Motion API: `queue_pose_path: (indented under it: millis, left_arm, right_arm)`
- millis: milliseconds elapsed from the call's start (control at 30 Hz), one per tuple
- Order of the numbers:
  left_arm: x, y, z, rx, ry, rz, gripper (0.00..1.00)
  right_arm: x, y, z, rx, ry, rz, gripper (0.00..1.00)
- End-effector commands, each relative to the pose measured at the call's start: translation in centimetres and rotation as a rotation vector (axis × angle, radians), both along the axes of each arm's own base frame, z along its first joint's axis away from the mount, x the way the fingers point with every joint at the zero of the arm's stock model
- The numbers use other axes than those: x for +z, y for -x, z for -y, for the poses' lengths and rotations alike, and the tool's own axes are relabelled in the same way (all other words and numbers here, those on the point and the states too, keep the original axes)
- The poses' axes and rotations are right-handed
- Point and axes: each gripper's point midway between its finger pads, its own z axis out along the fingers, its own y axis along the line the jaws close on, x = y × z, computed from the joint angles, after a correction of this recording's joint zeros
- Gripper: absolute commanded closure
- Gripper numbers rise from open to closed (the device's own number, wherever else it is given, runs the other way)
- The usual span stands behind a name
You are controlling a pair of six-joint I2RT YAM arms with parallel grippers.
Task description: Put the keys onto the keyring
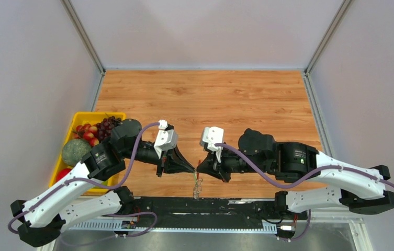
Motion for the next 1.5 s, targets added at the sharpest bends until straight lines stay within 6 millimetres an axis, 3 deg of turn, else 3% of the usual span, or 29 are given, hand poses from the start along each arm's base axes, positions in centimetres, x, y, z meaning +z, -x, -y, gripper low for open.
queue_pose_path:
  millis: [0,767,1233,1467]
  left_arm:
    - [-0.3,0.2,0.1,-0.012,-0.006,-0.008,1.0]
    - [1.9,1.5,0.7,-0.106,0.111,-0.022,0.98]
    - [3.9,1.9,-0.6,-0.066,0.201,0.054,0.57]
    - [4.8,0.6,-1.2,0.042,0.196,0.097,0.53]
  right_arm:
    - [4.7,-0.4,0.1,-0.007,-0.182,0.074,1.0]
    - [7.4,0.5,-0.5,0.06,-0.428,0.243,1.0]
    - [7.7,1.1,-0.4,0.077,-0.447,0.238,1.0]
    - [7.3,1.1,-0.5,0.076,-0.425,0.228,1.0]
